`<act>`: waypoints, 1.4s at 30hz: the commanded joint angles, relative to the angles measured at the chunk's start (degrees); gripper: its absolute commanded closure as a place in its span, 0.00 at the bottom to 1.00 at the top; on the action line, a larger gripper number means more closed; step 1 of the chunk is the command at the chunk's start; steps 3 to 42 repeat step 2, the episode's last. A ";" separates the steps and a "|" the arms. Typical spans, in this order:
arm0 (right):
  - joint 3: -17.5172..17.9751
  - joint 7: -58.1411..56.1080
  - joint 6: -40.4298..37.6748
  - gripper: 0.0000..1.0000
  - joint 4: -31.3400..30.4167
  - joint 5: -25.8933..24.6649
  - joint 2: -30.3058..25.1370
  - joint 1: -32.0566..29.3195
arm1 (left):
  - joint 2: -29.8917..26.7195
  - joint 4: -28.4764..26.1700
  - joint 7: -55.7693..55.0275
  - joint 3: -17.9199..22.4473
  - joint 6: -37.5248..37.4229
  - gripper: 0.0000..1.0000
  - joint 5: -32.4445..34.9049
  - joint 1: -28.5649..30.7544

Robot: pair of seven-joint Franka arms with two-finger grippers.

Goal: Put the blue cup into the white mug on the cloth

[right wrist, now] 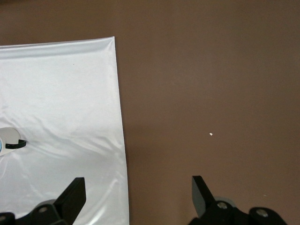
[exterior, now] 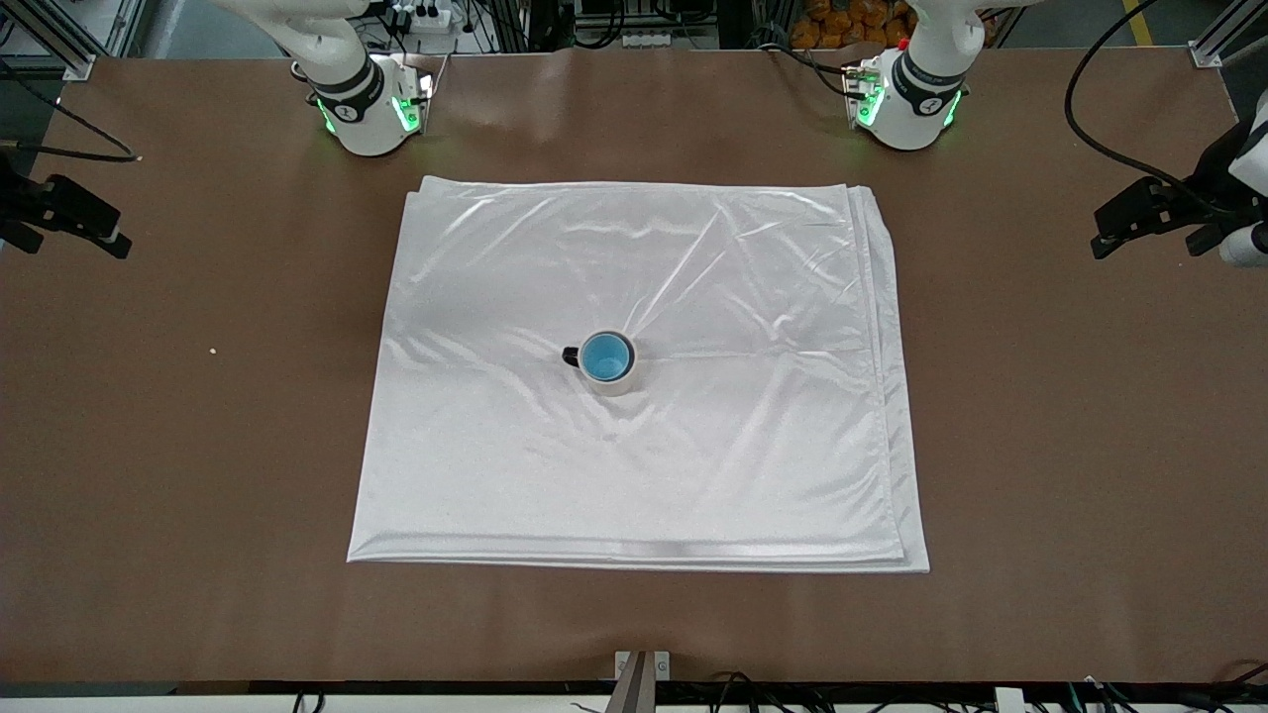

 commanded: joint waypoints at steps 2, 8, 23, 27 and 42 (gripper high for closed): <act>0.12 -0.19 -0.13 0.00 0.10 0.69 -0.57 -0.12 | -0.25 0.32 1.06 -0.15 -1.87 0.00 -0.99 0.27; 0.12 -0.19 -0.13 0.00 0.10 0.69 -0.57 -0.12 | -0.25 0.32 1.06 -0.15 -1.87 0.00 -0.99 0.27; 0.12 -0.19 -0.13 0.00 0.10 0.69 -0.57 -0.12 | -0.25 0.32 1.06 -0.15 -1.87 0.00 -0.99 0.27; 0.12 -0.19 -0.13 0.00 0.10 0.69 -0.57 -0.12 | -0.25 0.32 1.06 -0.15 -1.87 0.00 -0.99 0.27; 0.12 -0.19 -0.13 0.00 0.10 0.69 -0.57 -0.12 | -0.25 0.32 1.06 -0.15 -1.87 0.00 -0.99 0.27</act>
